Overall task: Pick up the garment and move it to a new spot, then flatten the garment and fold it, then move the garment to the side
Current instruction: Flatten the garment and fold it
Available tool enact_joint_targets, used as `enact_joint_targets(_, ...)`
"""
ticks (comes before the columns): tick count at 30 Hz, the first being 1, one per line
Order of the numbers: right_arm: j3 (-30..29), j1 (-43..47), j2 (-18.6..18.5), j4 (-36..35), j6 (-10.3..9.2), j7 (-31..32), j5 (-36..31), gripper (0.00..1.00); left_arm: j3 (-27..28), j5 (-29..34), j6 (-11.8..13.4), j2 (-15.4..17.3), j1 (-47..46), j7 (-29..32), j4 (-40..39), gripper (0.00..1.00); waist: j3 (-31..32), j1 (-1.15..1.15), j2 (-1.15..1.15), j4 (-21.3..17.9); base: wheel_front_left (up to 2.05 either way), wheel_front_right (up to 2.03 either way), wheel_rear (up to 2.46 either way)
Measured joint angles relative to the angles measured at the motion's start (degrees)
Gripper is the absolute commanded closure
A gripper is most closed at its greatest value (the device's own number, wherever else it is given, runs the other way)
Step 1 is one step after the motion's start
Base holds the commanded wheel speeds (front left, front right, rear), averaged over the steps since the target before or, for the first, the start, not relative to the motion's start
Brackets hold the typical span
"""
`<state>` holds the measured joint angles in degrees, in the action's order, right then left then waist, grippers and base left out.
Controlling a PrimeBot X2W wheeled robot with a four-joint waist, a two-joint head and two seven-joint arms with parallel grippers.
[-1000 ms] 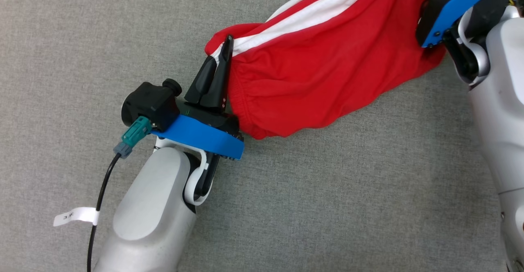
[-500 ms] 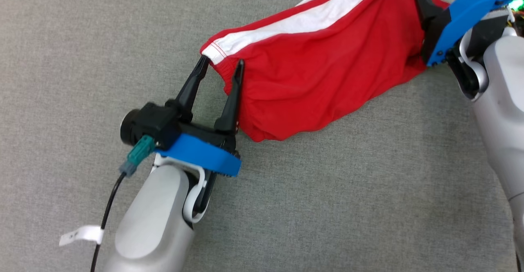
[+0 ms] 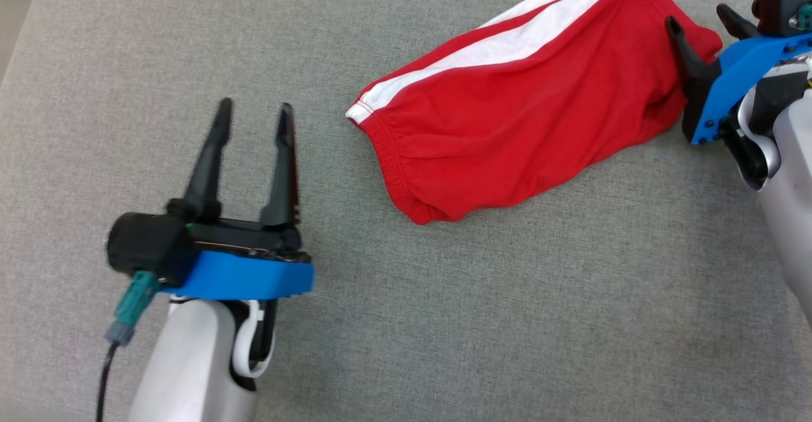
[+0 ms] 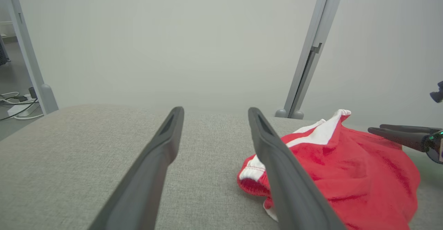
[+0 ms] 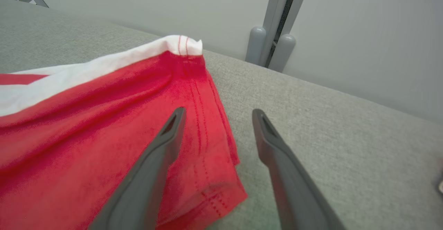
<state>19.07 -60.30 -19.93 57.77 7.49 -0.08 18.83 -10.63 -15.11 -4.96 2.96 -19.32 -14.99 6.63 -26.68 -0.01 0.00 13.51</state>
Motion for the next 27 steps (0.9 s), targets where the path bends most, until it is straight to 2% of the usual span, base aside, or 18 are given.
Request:
enact_joint_targets(5,1.01,0.87,0.15,2.15,0.0,1.13,1.01,0.0,4.33,-0.02,1.91,-0.01,2.02,-0.01,-4.83,0.0,0.19,0.0,0.0,0.54,0.0,0.0,0.0)
enact_joint_targets(12,3.18,0.88,0.23,3.3,-0.02,3.81,2.53,0.0,6.7,0.0,2.74,-0.01,3.52,0.0,-6.73,0.0,0.39,0.0,0.0,0.83,0.0,0.0,0.0)
enact_joint_targets(13,4.48,0.98,0.52,3.0,-0.07,4.49,4.23,1.0,7.15,0.0,2.94,0.0,3.98,-0.01,-6.73,0.0,0.7,0.0,0.0,0.62,0.0,0.0,0.0)
enact_joint_targets(21,5.42,3.55,0.88,2.01,0.0,0.36,7.17,1.0,7.9,1.34,3.24,-0.02,5.22,-0.01,-5.86,0.0,2.51,0.0,0.0,-0.65,0.0,0.0,0.0)
enact_joint_targets(22,5.34,5.5,0.85,1.07,0.0,-2.32,8.8,1.0,8.59,2.16,3.07,-0.02,5.81,-0.01,-5.5,0.0,3.66,0.0,0.0,-1.74,0.0,0.0,0.0)
enact_joint_targets(27,5.35,10.72,1.04,-1.35,0.0,-6.33,11.88,1.0,10.44,3.64,2.63,-0.03,7.78,0.0,-4.78,0.0,5.88,0.0,0.0,-4.27,0.0,0.0,0.0)
